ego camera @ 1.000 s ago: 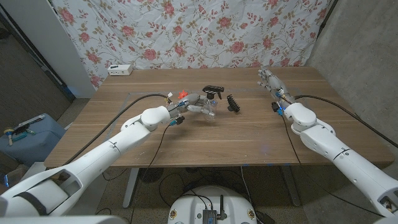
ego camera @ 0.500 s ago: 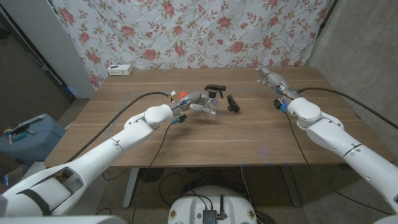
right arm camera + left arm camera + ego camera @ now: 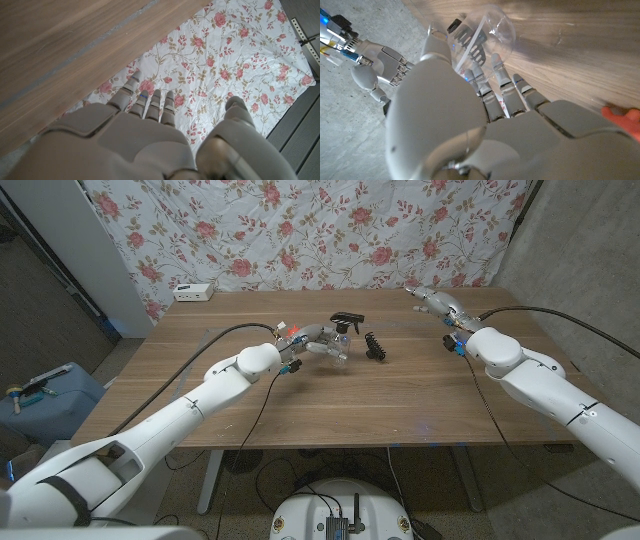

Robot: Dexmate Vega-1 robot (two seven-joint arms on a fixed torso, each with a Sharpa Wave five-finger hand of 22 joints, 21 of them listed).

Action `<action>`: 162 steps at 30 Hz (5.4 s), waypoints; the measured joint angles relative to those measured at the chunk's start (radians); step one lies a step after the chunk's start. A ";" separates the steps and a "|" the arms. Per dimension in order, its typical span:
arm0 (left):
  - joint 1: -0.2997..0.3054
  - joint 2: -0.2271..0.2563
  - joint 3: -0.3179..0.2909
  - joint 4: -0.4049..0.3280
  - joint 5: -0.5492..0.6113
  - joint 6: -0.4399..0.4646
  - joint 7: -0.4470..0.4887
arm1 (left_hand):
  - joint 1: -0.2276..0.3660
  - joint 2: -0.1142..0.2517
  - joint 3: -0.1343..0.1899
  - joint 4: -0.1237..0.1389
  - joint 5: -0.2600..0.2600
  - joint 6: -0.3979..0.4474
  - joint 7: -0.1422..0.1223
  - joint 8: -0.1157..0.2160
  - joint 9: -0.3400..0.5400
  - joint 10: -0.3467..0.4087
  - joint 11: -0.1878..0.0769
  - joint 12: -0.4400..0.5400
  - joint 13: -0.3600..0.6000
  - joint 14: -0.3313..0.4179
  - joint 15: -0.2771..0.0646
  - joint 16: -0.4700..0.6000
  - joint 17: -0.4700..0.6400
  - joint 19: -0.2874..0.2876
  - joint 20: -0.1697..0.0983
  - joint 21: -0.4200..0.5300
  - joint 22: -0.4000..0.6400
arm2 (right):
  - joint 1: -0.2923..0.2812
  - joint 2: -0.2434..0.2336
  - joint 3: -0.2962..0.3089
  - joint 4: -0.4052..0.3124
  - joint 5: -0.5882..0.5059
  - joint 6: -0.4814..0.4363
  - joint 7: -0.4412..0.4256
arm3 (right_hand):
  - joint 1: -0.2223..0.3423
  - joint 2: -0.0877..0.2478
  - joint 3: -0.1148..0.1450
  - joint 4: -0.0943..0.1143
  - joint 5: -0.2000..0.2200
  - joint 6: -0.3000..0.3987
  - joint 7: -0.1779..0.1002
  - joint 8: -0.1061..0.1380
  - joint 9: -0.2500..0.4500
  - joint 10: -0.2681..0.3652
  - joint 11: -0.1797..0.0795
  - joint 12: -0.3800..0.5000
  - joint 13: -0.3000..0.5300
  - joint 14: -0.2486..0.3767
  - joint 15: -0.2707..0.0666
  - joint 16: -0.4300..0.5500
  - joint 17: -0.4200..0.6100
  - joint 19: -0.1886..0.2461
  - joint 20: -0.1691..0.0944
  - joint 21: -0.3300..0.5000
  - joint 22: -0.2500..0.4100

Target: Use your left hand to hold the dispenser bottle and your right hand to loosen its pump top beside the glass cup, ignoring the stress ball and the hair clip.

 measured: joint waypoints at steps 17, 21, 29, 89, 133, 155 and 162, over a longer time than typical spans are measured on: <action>-0.042 -0.010 0.021 0.014 0.048 0.052 0.016 | 0.000 0.000 0.000 0.000 -0.006 0.007 -0.001 0.004 0.000 0.009 0.002 -0.005 0.010 0.008 -0.007 -0.009 -0.001 0.000 0.000 0.000 0.000 | 0.035 -0.043 -0.030 -0.073 -0.061 -0.073 0.044 | 0.107 0.012 0.031 -0.048 -0.024 -0.008 -0.011 -0.004 0.005 -0.036 0.014 -0.003 0.002 -0.040 0.042 -0.005 0.003 -0.102 0.041 -0.018 0.000; -0.049 -0.011 0.025 0.014 0.058 0.061 0.019 | 0.000 0.000 0.000 0.000 -0.006 0.009 -0.002 0.004 0.000 0.010 0.001 -0.006 0.012 0.009 -0.009 -0.011 -0.001 0.000 0.000 0.000 0.000 | 0.050 -0.053 -0.042 -0.096 -0.079 -0.093 0.054 | 0.128 0.006 0.034 -0.051 -0.038 -0.022 0.004 -0.004 0.005 -0.022 0.027 0.005 0.007 -0.044 0.046 -0.005 0.003 -0.145 0.026 -0.018 0.000; -0.067 -0.014 0.036 0.019 0.080 0.075 0.023 | 0.000 0.000 0.004 -0.004 -0.010 0.009 -0.002 0.004 0.000 0.010 0.001 -0.002 0.014 0.011 -0.007 -0.012 -0.001 0.000 0.000 0.000 0.000 | 0.085 -0.072 -0.073 -0.154 -0.139 -0.174 0.087 | 0.155 -0.003 0.042 -0.059 -0.052 -0.040 0.022 -0.012 0.005 -0.003 0.021 0.012 0.007 -0.058 0.053 -0.005 0.002 -0.174 0.038 -0.018 0.000; -0.113 -0.046 0.068 0.063 0.120 0.080 0.014 | 0.000 0.000 0.011 -0.011 -0.019 0.016 -0.002 0.008 0.000 0.021 0.004 -0.016 0.035 0.025 0.000 -0.027 0.005 0.000 0.000 0.000 0.000 | 0.290 -0.027 -0.302 -0.295 -0.431 -0.486 0.280 | 0.353 -0.029 0.110 -0.057 -0.070 0.183 -0.018 0.056 0.019 0.196 0.035 0.109 0.072 0.084 0.026 0.026 0.007 -0.207 0.053 -0.010 0.000; -0.137 -0.072 0.088 0.105 0.118 0.056 -0.013 | 0.000 0.000 0.020 -0.020 -0.022 0.023 0.002 0.011 0.000 0.034 0.010 -0.016 0.049 0.037 -0.002 -0.039 0.004 0.000 0.000 -0.004 0.000 | 0.312 0.025 -0.363 -0.301 -0.556 -0.549 0.287 | 0.472 0.023 0.151 -0.043 -0.070 0.355 -0.131 0.093 0.018 0.336 -0.039 0.186 0.109 0.209 -0.021 0.051 0.035 -0.162 0.065 -0.002 0.000; -0.157 -0.088 0.095 0.142 0.116 0.045 -0.027 | 0.000 0.000 0.019 -0.019 -0.022 0.024 0.002 0.011 0.000 0.037 0.013 -0.024 0.055 0.037 -0.002 -0.046 0.000 0.000 0.000 -0.004 0.000 | 0.344 0.040 -0.369 -0.251 -0.551 -0.527 0.331 | 0.523 0.063 0.174 -0.052 -0.070 0.423 -0.138 0.108 0.018 0.296 -0.039 0.180 0.118 0.209 -0.021 0.051 0.039 -0.156 0.070 -0.002 0.000; -0.162 -0.092 0.098 0.149 0.115 0.045 -0.028 | 0.000 0.000 0.022 -0.022 -0.023 0.024 0.002 0.008 0.000 0.039 0.011 -0.027 0.056 0.038 -0.002 -0.046 -0.001 0.000 0.000 -0.004 0.000 | 0.353 0.041 -0.373 -0.237 -0.546 -0.523 0.345 | 0.538 0.070 0.178 -0.053 -0.070 0.440 -0.143 0.108 0.018 0.287 -0.038 0.180 0.118 0.209 -0.021 0.046 0.040 -0.153 0.074 -0.002 0.000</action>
